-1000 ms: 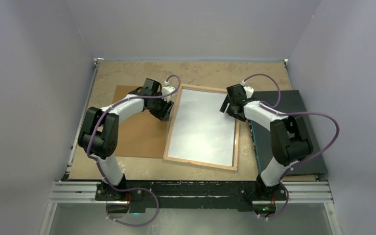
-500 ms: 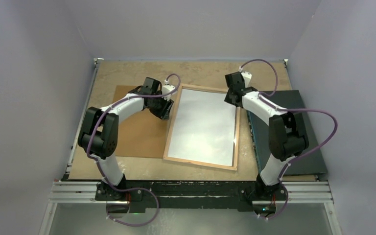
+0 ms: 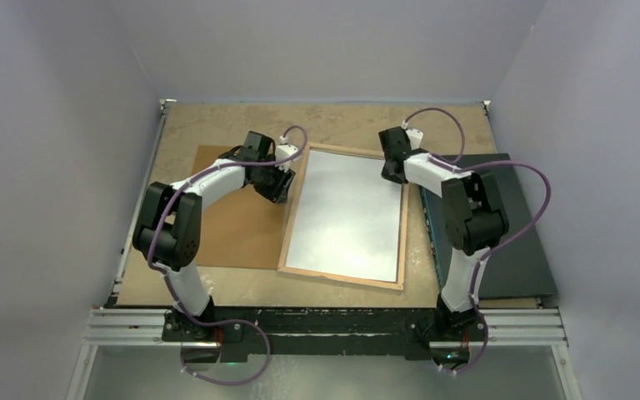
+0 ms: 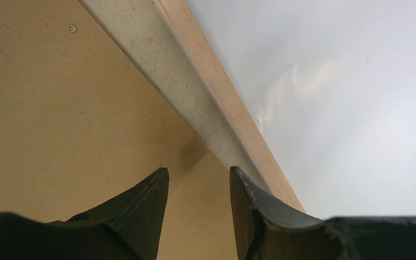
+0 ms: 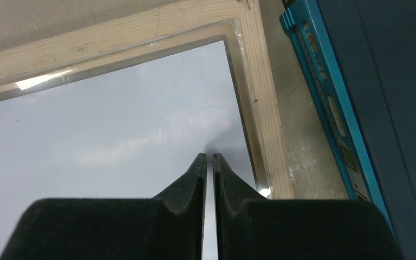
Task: Put the photo into the frame
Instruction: Pick up the photo frame from the center of the board.
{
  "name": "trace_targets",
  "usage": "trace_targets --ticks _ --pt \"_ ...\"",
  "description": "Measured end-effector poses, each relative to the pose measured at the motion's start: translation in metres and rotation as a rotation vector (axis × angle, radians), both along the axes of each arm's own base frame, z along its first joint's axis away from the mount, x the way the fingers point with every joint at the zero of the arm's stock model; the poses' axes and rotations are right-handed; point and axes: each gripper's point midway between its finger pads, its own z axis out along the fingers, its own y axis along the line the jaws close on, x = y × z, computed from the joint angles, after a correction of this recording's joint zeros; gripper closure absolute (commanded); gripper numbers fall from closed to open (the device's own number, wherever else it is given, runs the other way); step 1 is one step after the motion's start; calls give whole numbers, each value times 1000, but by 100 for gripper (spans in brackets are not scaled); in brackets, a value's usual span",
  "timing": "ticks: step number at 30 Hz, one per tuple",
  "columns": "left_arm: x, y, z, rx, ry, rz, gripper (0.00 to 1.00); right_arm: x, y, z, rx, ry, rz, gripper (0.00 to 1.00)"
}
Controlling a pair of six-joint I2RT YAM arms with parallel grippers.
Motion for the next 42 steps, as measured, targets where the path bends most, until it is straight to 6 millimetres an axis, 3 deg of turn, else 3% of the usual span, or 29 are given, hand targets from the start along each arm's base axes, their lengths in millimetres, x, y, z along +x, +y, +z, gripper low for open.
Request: trace_targets --ticks 3,12,15,19,26,27,32,39,42 --pt "0 1 0 4 -3 -3 56 1 0 2 18 6 3 84" --pt "1 1 5 2 -14 -2 57 17 1 39 37 -63 9 83" --pt "1 1 6 1 -17 -2 57 12 -10 35 29 -58 -13 83" --pt "1 1 7 1 -20 -2 57 -4 -27 6 18 18 -41 84" --pt "0 1 6 0 -19 -2 57 6 -26 3 32 -3 -40 82" --pt "0 1 6 0 -17 -2 57 6 -26 3 31 -3 -38 79" --pt "0 1 6 0 -17 -2 57 5 -19 8 76 -13 -19 34" --pt "-3 0 6 -5 -6 -7 56 -38 -13 22 154 7 23 25" --pt "-5 -2 6 -12 -1 -14 57 -58 -12 17 186 22 22 23"
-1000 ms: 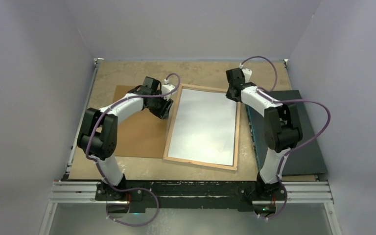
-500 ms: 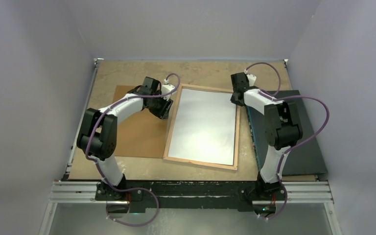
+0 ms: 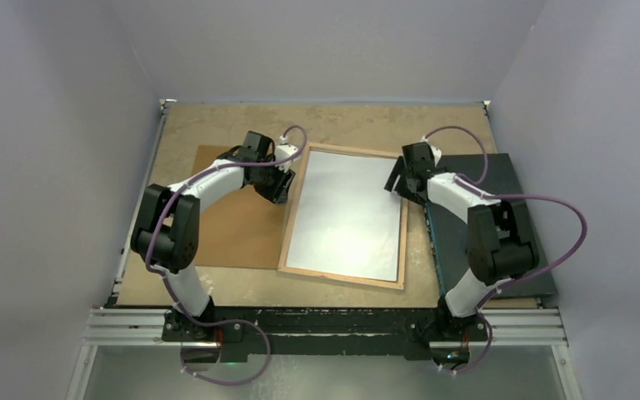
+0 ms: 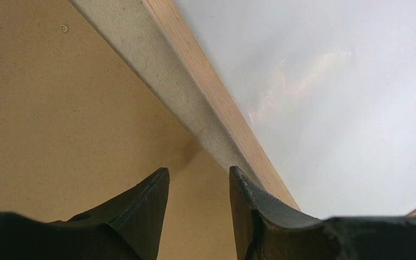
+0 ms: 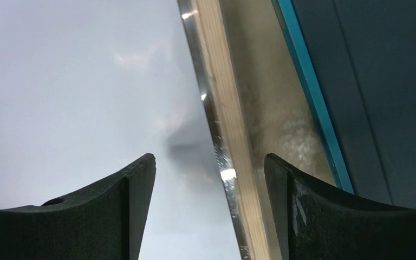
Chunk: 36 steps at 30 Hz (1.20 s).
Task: Put the photo into the frame
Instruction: Pick up the photo frame from the center of the board.
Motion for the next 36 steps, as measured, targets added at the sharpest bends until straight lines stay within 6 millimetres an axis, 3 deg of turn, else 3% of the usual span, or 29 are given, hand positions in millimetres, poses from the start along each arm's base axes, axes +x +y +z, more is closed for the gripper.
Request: trace_targets --ticks 4,13,19,24,29,36 --pt "-3 -4 -3 -7 8 -13 60 -29 3 -31 36 80 6 21" --pt "-13 -12 -35 20 75 -41 77 -29 20 -24 177 -19 34 17" --pt "-9 -13 -37 35 53 -45 89 -29 30 -18 287 -55 74 20" --pt "-7 -10 -38 56 44 -41 92 -36 37 -10 371 -66 114 24" --pt "-4 -4 -39 90 32 -26 94 -37 45 28 456 -164 159 29" --pt "2 4 -39 138 16 -4 95 -32 64 126 647 -499 251 33"
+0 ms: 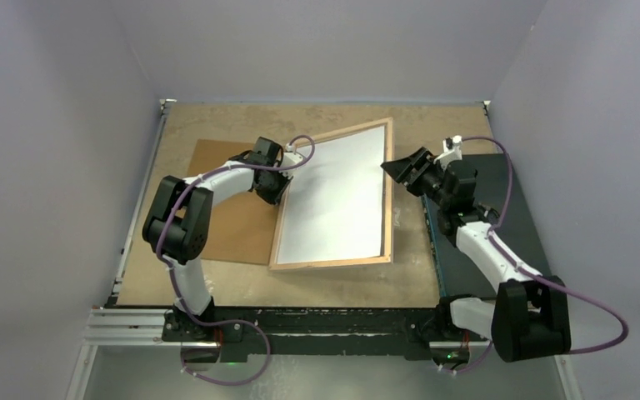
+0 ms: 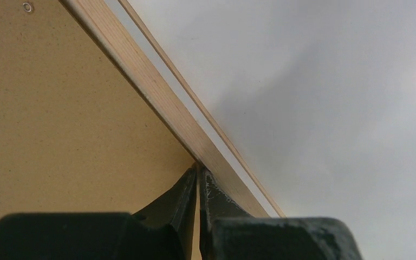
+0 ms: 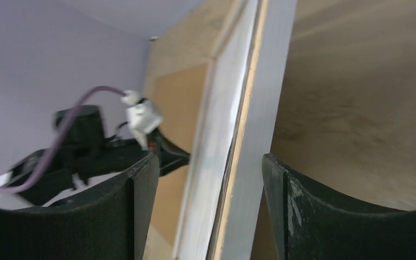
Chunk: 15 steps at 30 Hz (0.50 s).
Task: Put the photo into the frame
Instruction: Pick up the photo frame from the center of the board.
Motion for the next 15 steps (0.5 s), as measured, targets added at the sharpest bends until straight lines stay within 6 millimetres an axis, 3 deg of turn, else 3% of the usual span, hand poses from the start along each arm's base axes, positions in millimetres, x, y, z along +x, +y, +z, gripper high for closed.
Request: trace_targets --ticks 4,6,15 --pt "1 1 0 6 -4 -4 97 -8 15 45 118 -137 76 34" --pt "1 1 0 6 -4 -5 98 -11 21 58 155 -169 111 34" --pt "0 0 1 2 -3 -13 99 -20 33 77 279 -212 158 34"
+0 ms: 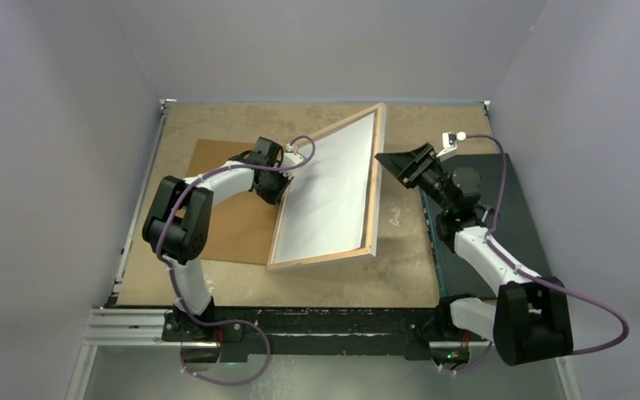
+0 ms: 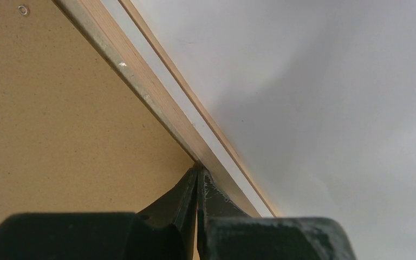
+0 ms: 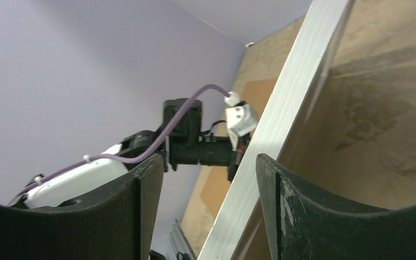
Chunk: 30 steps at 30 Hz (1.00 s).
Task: Put the photo into the frame
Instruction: Pick up the photo frame from the center of the board.
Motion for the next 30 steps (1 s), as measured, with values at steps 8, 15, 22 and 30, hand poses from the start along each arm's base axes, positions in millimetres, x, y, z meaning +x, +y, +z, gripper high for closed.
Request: trace_targets --ticks 8,15,22,30 --pt "-1 -1 0 -5 2 -4 100 -19 43 41 143 -86 140 36" --pt "-2 -4 1 -27 9 -13 100 -36 91 73 288 -131 314 40" --pt "-1 -3 2 -82 33 -10 100 -32 126 88 391 -150 430 42" --pt "-8 -13 3 -158 79 -22 100 -25 165 56 387 -20 554 42"
